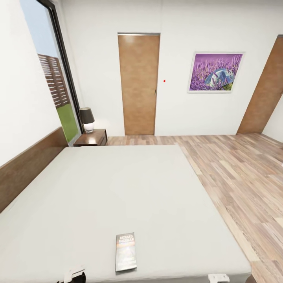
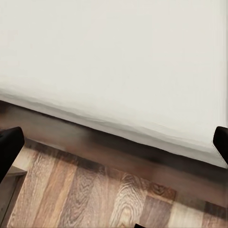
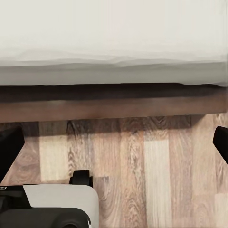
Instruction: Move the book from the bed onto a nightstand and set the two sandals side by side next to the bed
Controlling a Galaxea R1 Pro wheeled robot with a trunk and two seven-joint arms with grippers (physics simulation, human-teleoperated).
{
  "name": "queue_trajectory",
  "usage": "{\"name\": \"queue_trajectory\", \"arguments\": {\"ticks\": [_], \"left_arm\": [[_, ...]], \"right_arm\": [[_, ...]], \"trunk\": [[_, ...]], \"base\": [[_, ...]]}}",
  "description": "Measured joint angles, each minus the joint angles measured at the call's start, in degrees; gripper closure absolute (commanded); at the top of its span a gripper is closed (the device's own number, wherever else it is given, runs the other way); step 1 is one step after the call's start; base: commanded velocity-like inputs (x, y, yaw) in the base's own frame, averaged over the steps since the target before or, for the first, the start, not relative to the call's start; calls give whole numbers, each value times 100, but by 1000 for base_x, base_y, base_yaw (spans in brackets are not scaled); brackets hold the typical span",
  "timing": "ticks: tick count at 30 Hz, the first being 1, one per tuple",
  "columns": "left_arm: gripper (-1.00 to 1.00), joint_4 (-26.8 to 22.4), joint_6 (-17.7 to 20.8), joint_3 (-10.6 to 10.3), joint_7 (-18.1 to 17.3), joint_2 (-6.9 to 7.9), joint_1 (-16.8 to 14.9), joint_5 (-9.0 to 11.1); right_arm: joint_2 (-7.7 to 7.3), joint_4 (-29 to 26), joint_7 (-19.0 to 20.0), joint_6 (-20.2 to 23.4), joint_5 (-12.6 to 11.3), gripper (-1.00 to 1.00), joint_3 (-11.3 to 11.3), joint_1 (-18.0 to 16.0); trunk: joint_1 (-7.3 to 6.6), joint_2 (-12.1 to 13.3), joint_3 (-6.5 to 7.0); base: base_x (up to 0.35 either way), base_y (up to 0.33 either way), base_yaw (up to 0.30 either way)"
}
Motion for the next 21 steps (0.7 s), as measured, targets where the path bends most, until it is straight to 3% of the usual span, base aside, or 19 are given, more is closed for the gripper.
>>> {"name": "queue_trajectory", "arguments": {"ticks": [21], "left_arm": [[-100, 0, 0, 0, 0, 0, 0, 0]], "right_arm": [[0, 0, 0, 0, -1, -100, 2, 0]], "trunk": [[-1, 0, 0]], "base": [[57, -45, 0]]}}
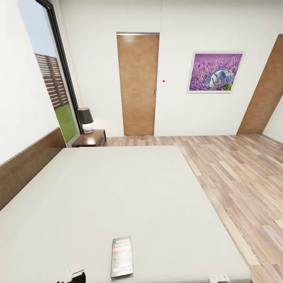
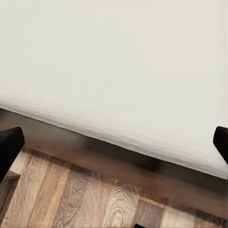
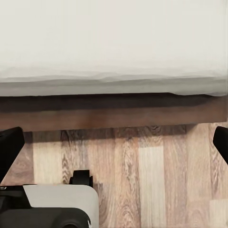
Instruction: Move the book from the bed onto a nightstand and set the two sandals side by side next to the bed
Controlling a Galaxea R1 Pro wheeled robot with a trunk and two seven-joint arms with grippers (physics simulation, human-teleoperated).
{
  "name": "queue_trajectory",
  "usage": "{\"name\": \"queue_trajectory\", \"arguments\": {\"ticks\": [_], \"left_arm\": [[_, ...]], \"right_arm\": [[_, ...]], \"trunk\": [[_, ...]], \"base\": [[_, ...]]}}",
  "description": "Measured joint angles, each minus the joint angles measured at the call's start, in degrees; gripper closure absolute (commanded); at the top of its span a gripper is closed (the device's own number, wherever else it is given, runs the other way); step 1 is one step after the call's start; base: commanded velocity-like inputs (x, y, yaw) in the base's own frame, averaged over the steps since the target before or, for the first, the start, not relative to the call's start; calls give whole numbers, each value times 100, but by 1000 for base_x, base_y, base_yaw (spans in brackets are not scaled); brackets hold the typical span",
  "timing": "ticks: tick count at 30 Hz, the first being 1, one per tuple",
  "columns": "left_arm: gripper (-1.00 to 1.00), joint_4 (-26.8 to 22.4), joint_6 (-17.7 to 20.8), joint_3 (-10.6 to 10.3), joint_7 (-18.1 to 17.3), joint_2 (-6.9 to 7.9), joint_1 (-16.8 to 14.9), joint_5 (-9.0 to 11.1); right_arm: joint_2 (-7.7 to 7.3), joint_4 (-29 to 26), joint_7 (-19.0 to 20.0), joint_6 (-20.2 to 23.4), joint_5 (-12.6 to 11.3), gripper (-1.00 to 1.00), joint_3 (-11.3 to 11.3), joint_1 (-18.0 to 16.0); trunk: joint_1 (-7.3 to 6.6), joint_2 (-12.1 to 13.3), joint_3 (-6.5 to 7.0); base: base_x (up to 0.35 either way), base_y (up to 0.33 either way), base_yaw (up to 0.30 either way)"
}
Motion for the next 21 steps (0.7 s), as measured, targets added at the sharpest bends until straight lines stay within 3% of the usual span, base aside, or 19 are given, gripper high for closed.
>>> {"name": "queue_trajectory", "arguments": {"ticks": [21], "left_arm": [[-100, 0, 0, 0, 0, 0, 0, 0]], "right_arm": [[0, 0, 0, 0, 0, -100, 4, 0]], "trunk": [[1, 0, 0]], "base": [[31, -1, 0]]}}
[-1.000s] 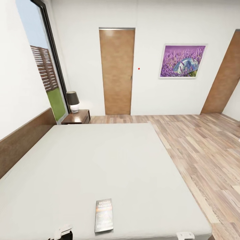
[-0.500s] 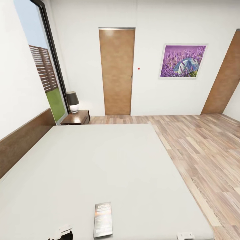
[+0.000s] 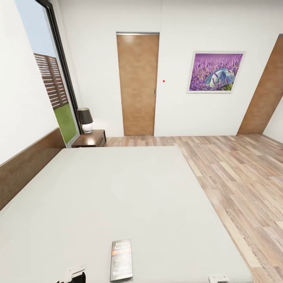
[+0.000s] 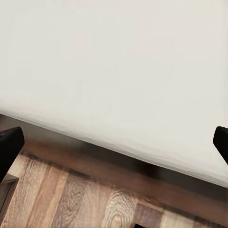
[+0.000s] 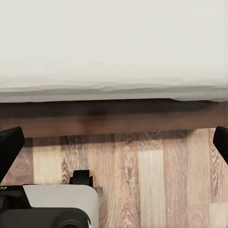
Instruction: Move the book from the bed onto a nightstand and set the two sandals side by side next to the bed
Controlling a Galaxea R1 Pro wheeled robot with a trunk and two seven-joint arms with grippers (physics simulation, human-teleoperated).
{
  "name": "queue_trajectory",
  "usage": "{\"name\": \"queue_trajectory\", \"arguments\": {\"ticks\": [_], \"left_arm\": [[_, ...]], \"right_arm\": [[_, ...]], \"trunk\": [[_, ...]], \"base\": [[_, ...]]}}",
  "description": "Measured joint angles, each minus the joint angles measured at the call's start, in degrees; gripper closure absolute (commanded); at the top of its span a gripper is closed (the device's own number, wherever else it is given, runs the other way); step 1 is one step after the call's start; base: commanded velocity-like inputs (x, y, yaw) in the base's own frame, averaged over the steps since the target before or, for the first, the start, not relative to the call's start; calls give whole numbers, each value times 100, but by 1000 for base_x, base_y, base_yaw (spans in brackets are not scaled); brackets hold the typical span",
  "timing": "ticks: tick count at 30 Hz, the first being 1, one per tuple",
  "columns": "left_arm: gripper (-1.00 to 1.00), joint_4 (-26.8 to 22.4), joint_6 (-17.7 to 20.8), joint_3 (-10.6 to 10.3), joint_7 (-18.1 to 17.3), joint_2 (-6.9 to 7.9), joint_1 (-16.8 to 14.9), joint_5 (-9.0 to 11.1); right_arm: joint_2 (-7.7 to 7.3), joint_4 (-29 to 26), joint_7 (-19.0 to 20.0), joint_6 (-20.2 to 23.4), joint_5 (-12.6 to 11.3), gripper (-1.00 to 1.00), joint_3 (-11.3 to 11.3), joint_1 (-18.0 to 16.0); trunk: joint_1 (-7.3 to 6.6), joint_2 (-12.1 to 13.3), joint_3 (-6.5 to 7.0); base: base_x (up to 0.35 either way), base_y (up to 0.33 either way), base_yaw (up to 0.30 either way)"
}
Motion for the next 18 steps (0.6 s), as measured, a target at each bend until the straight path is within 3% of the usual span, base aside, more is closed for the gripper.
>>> {"name": "queue_trajectory", "arguments": {"ticks": [18], "left_arm": [[-100, 0, 0, 0, 0, 0, 0, 0]], "right_arm": [[0, 0, 0, 0, 1, -100, 0, 0]], "trunk": [[0, 0, 0]], "base": [[14, 0, 0]]}}
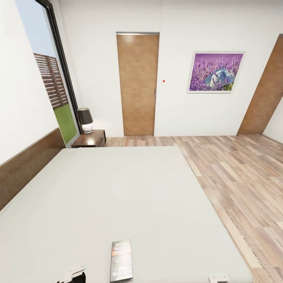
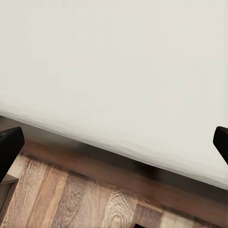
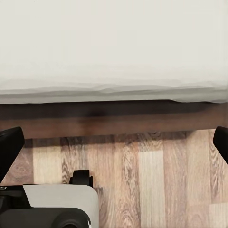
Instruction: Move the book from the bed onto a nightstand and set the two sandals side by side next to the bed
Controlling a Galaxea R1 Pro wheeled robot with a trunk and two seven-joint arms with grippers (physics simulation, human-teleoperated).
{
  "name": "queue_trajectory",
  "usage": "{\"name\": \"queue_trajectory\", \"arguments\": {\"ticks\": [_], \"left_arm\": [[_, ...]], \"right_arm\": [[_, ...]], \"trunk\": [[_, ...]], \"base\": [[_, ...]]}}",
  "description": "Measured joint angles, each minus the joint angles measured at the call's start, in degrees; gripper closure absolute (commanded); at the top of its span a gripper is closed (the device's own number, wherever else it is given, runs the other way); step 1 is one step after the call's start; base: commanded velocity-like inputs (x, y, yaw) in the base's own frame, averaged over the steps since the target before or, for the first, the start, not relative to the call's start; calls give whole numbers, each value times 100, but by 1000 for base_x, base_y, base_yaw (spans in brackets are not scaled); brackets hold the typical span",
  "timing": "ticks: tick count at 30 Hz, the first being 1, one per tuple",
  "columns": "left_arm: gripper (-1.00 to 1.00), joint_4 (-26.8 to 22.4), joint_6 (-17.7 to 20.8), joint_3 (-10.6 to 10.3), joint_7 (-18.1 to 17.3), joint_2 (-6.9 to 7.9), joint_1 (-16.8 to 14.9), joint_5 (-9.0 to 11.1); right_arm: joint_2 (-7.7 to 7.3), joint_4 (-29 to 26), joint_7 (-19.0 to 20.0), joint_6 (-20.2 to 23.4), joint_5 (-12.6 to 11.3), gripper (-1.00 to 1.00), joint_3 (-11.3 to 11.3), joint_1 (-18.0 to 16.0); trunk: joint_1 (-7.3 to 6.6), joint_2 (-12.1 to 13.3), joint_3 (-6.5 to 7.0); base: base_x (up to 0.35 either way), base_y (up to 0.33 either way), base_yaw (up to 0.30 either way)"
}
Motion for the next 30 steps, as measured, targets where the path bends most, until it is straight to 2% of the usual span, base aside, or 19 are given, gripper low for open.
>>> {"name": "queue_trajectory", "arguments": {"ticks": [19, 25, 28, 29, 30], "left_arm": [[-100, -10, 94, 0, -12, -1, -15, 2], [-100, -91, 478, -12, -12, -6, -62, 0], [-100, -238, 1013, -22, 0, -3, -225, -9], [-100, -239, 1019, -19, 0, -3, -227, -6], [-100, -282, 1196, -22, 0, -1, -310, -10]], "right_arm": [[0, 0, 0, 0, 7, -100, -8, 0], [0, 0, 0, 0, 8, -100, -9, 0], [0, 0, 0, 0, 12, -100, -9, 0], [0, 0, 0, 0, 12, -100, -9, 0], [0, 0, 0, 0, 13, -100, -9, 0]], "trunk": [[0, 0, 0], [0, 0, 0], [0, 0, 1], [0, 0, 0], [0, 0, 1]], "base": [[2, 0, 0], [0, 0, 0], [0, 0, 0], [0, 0, 0], [0, 0, 0]]}}
